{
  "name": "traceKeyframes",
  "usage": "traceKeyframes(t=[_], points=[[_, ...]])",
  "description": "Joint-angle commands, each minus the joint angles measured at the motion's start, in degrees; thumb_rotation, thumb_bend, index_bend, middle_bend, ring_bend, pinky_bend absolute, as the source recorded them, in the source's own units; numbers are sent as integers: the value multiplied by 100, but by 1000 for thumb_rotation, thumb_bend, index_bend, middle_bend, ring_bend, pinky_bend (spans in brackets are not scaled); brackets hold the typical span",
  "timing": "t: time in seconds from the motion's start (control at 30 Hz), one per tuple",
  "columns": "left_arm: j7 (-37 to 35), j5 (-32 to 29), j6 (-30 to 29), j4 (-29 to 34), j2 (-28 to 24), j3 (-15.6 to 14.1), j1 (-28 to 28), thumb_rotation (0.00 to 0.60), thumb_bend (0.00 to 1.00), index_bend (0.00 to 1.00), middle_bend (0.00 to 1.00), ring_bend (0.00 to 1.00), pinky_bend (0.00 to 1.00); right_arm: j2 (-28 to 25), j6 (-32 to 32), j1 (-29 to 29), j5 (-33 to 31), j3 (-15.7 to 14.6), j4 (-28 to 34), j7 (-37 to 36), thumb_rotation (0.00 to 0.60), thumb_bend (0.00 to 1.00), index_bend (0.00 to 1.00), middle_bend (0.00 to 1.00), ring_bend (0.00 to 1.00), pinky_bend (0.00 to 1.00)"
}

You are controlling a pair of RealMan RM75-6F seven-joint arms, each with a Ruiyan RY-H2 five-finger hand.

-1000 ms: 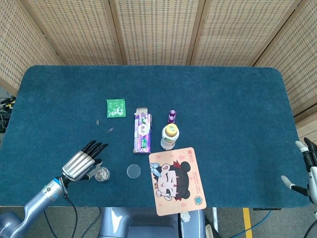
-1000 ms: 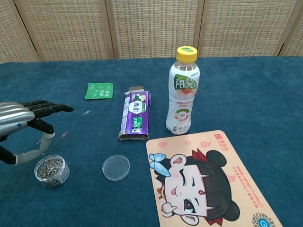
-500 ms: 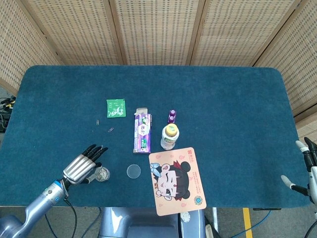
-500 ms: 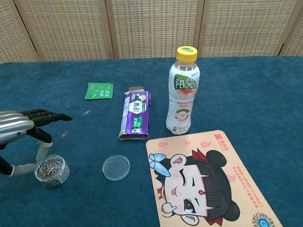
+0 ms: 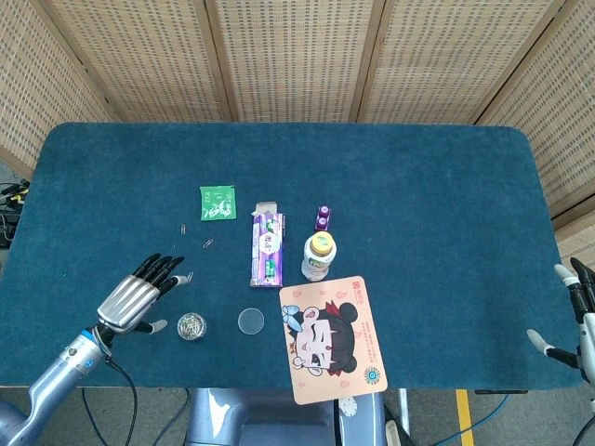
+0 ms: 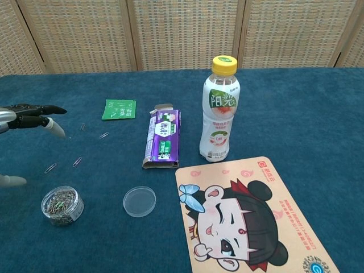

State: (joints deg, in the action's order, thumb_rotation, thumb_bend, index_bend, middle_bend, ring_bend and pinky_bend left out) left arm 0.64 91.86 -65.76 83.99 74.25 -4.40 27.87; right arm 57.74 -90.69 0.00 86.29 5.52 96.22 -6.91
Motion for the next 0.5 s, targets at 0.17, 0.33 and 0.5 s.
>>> traceKeyframes(t=[0.17,0.33,0.5], points=[[-299,-541,493,-706,232,164,45,600,450,414,0,0,0,-12,-21,-14,13,-8,5,-24,600,0,74,0,0,0],[-383,-827,887,-1086,423,213,101,600,668,444,0,0,0,-5,-6,-5,20,-14,1,-4,600,0,74,0,0,0],[-411,-760,908,-1149,510,199,121,600,705,456,0,0,0,1,10,2,5,-12,4,17,600,0,74,0,0,0]])
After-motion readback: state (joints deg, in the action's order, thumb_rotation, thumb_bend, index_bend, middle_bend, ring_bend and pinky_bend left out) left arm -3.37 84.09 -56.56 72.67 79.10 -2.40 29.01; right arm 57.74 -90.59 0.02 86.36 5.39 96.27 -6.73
